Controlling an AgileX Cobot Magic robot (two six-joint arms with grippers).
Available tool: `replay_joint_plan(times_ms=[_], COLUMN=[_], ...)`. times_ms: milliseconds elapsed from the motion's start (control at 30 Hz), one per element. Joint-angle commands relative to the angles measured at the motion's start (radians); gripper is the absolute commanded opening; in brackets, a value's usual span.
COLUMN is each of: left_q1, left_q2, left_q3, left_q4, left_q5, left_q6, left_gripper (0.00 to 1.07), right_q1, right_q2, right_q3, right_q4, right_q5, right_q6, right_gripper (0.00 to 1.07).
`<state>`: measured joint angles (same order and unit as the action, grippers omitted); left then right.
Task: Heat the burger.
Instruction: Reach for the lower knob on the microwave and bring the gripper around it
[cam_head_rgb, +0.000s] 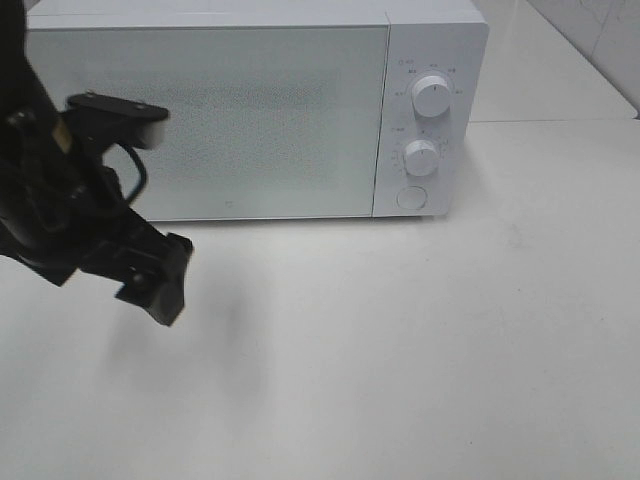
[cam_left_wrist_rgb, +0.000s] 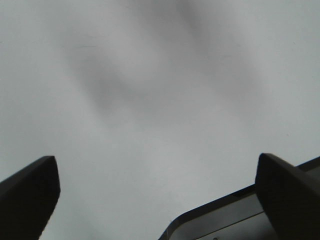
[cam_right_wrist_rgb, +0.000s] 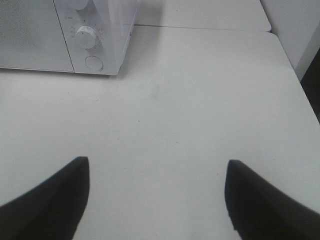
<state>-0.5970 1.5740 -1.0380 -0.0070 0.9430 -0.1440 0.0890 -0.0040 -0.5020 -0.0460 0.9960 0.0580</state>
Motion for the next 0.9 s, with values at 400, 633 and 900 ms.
replay_joint_plan(times_ms=[400,633,900], left_q1=[0.468,0.574,0.578], left_q2=[-0.271,-0.414,-0.633], left_q3=[0.104,0.219,0.358], left_q4=[-0.002,-0.008,-0.002], left_q5=[0.165,0.160,0.118], left_q6=[0.054,0.054,0.054], left_gripper=[1.00,1.00,1.00], right_q1=[-0.007,-0.007,-0.007], right_q2=[-0.027,-0.027,-0.027], right_q3=[0.003,0.003,0.003], right_q4=[0.003,0.003,0.003], right_q5=[-0.002,-0.002,-0.002], right_q6=[-0.004,-0.004,-0.004], right_gripper=[0.75,0.75,0.75])
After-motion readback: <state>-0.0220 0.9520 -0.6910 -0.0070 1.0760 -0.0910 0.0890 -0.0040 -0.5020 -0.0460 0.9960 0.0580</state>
